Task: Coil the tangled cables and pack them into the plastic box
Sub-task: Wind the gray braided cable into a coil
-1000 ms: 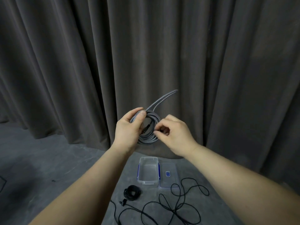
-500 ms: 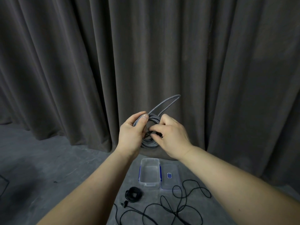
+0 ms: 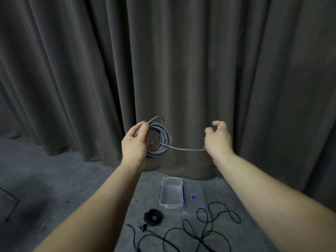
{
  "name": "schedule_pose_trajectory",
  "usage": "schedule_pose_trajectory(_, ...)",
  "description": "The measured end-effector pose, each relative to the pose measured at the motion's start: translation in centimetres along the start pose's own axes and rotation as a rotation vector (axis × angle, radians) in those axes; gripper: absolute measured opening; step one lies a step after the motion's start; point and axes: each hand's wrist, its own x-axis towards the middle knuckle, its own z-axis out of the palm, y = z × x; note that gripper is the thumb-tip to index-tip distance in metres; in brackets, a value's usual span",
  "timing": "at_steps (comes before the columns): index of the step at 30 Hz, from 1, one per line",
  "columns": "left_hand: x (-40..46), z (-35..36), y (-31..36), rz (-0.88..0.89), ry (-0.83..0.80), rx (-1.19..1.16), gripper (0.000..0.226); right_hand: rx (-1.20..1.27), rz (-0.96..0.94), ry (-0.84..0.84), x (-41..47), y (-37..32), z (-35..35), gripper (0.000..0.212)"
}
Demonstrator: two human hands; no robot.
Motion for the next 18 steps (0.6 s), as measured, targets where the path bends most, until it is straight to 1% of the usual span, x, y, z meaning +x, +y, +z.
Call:
schedule_pose_trajectory(1, -0.1, 0.4, 0.0, 0.002, -0.011, -0.004, 0.012, -0.288, -0.1, -0.017, -0.2, 0.4, 0.2, 0.044)
schedule_pose_trajectory(2, -0.3, 0.7, 0.0, 0.003, -0.02, -0.008, 0.012, -0.547, -0.243, 0.008, -0.4, 0.7, 0.4, 0.057)
schedule_pose_trajectory(3, -0.5, 1.0, -0.1, 0.003, -0.025, -0.012, 0.011, -0.753, -0.46, 0.076, -0.6, 0.9, 0.5, 0.065)
schedule_pose_trajectory(4, -0.7, 1.3, -0.1, 0.001, -0.022, -0.016, 0.009, -0.899, -0.706, 0.156, -0.9, 0.5, 0.5, 0.065)
schedule_pose_trajectory(5, -0.8, 1.5, -0.1, 0.002, -0.017, -0.02, 0.007, -0.956, -0.939, 0.214, -1.1, 0.3, 0.7, 0.057)
schedule_pose_trajectory(6, -1.0, 1.8, 0.0, 0.003, -0.015, -0.025, 0.006, -0.94, -1.145, 0.224, -1.1, 0.5, 1.0, 0.044)
schedule_pose_trajectory(7, -1.0, 1.9, 0.0, 0.006, -0.014, -0.03, 0.006, -0.881, -1.299, 0.173, -1.3, 0.6, 1.4, 0.029)
schedule_pose_trajectory(8, -1.1, 2.0, 0.0, 0.009, -0.013, -0.036, 0.005, -0.806, -1.388, 0.068, -1.8, 0.7, 1.7, 0.018)
schedule_pose_trajectory(9, -1.2, 2.1, 0.0, 0.012, -0.012, -0.037, 0.006, -0.749, -1.418, -0.042, -2.3, 0.6, 2.1, 0.019)
schedule_pose_trajectory(11, -1.3, 2.0, 0.0, 0.016, -0.015, -0.026, 0.007, -0.725, -1.369, -0.18, -3.2, 0.5, 2.5, 0.029)
schedule_pose_trajectory(12, -1.3, 1.9, -0.1, 0.019, -0.017, -0.014, 0.008, -0.758, -1.294, -0.256, -3.5, 0.3, 2.6, 0.031)
schedule_pose_trajectory(13, -1.2, 1.7, -0.2, 0.023, -0.017, 0.0, 0.009, -0.823, -1.18, -0.343, -3.6, -0.1, 2.6, 0.03)
schedule_pose_trajectory(15, -1.0, 1.4, -0.4, 0.026, -0.008, 0.02, 0.01, -0.958, -1.011, -0.493, -3.4, -0.9, 2.6, 0.025)
schedule_pose_trajectory(17, -1.0, 1.1, -0.6, 0.024, -0.006, 0.027, 0.011, -0.992, -0.942, -0.553, -3.4, -1.8, 2.6, 0.024)
schedule_pose_trajectory(18, -0.9, 1.0, -0.6, 0.028, -0.009, 0.032, 0.012, -0.952, -0.912, -0.553, -3.5, -2.2, 2.6, 0.025)
